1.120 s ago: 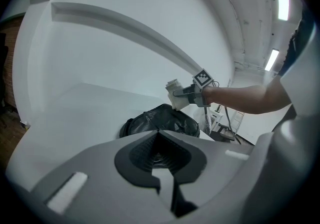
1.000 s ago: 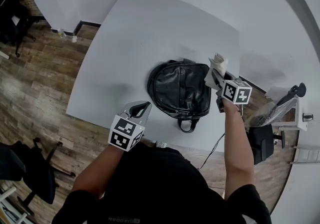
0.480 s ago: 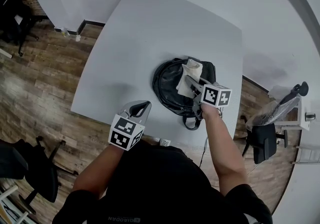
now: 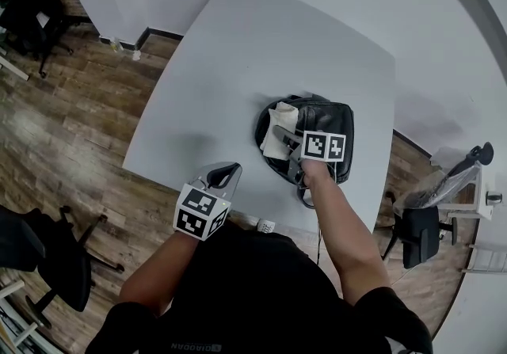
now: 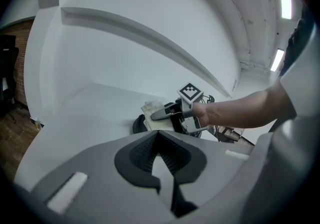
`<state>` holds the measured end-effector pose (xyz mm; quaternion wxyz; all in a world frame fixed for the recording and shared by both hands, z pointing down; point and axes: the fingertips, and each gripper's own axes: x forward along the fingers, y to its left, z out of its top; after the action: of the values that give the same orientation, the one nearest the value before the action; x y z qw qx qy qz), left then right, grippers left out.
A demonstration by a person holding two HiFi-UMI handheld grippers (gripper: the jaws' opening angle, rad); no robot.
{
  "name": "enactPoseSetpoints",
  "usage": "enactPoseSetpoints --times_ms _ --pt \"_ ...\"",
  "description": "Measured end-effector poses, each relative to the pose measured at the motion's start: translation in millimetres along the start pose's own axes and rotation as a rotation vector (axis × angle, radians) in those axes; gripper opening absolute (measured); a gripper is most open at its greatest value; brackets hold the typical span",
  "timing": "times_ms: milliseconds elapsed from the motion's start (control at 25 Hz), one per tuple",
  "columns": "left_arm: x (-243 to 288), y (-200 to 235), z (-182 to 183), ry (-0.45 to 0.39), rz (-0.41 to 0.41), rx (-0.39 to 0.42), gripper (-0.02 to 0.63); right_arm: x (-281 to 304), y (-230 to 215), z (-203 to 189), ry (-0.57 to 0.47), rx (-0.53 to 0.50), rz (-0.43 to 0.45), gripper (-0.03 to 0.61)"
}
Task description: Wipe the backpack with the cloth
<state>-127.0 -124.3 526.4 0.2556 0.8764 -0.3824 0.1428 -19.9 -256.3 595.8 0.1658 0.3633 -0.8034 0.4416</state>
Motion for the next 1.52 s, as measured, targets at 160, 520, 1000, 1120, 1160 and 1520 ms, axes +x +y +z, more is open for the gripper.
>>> enactPoseSetpoints --times_ms 160,520,1000,1120,1160,1520 --pt "-6 6 -2 -0.014 0.024 -0.022 0.006 11 -6 -4 0.008 0.044 0.001 0.092" --pt "-3 4 5 -0.032 0.002 -0.015 0.006 -4 -17 4 -0.030 0.049 -0.033 0.092" --pt "22 -14 14 -0.016 -0.053 0.009 0.006 -54 -42 14 -0.088 0.055 -0.084 0.092" --pt "26 -23 17 -0.012 -0.070 0.025 0.006 -73 -49 19 -0.110 0.049 -0.103 0.092" --pt "28 -25 18 -0.010 -0.074 0.030 0.006 -79 -52 21 -0.120 0.046 -0.109 0.092" --pt "40 -43 18 0.008 -0.101 0.051 0.006 -128 -74 28 -0.176 0.038 -0.155 0.092"
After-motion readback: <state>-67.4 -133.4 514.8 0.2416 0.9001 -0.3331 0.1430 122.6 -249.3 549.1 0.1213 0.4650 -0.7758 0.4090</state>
